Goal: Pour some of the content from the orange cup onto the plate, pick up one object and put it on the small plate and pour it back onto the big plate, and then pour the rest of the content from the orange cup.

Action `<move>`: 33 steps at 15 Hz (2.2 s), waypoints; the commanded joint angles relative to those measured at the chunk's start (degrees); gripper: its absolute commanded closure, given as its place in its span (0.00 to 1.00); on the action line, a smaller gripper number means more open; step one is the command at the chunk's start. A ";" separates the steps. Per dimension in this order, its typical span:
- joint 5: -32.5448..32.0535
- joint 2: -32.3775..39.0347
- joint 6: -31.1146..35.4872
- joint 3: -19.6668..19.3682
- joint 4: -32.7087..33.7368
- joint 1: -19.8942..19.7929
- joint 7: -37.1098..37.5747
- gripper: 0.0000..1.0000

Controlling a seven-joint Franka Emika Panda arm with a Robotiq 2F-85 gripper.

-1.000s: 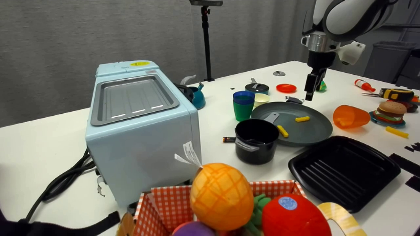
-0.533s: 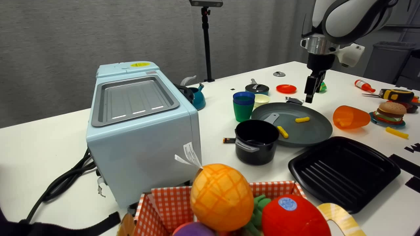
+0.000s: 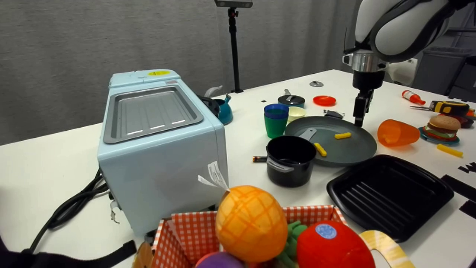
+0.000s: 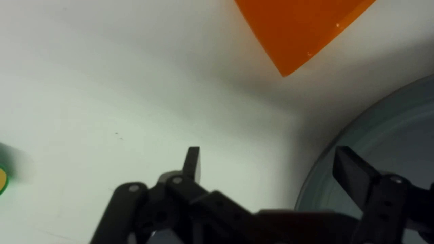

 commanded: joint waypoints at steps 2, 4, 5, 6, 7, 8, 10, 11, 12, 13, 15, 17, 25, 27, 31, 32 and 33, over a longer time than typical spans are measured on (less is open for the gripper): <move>-2.74 -2.63 1.45 -1.10 -3.36 0.40 1.37 0.00; -3.09 -3.40 1.44 -1.12 -4.46 0.23 1.09 0.00; -3.30 -3.72 1.52 -1.17 -5.01 0.20 1.06 0.00; -3.49 -4.01 1.64 -1.25 -5.60 0.20 1.08 0.00; -3.69 -4.24 1.64 -1.34 -6.22 0.16 1.05 0.00; -3.93 -4.42 1.66 -1.48 -6.75 0.20 1.11 0.00; -4.37 -4.58 1.38 -1.68 -7.59 0.15 1.03 0.00; -4.86 -4.63 1.51 -1.97 -8.10 0.33 1.27 0.00; -5.47 -4.67 1.48 -2.31 -8.50 0.59 1.53 0.00; -6.32 -4.63 1.38 -2.68 -8.77 0.86 1.81 0.00; -8.65 -4.53 1.13 -3.66 -8.97 1.70 2.98 0.05; -11.35 -4.52 0.89 -4.61 -8.98 2.65 4.72 0.07; -16.06 -3.93 0.42 -5.84 -8.22 4.81 9.66 0.77; -15.91 -3.89 0.28 -5.70 -8.11 4.76 10.02 0.92; -14.79 -4.03 0.01 -5.18 -7.86 4.06 9.82 1.00; -14.58 -4.21 -0.19 -5.06 -7.74 3.92 9.66 0.99; -14.64 -4.37 -0.10 -5.09 -7.76 3.90 9.69 1.00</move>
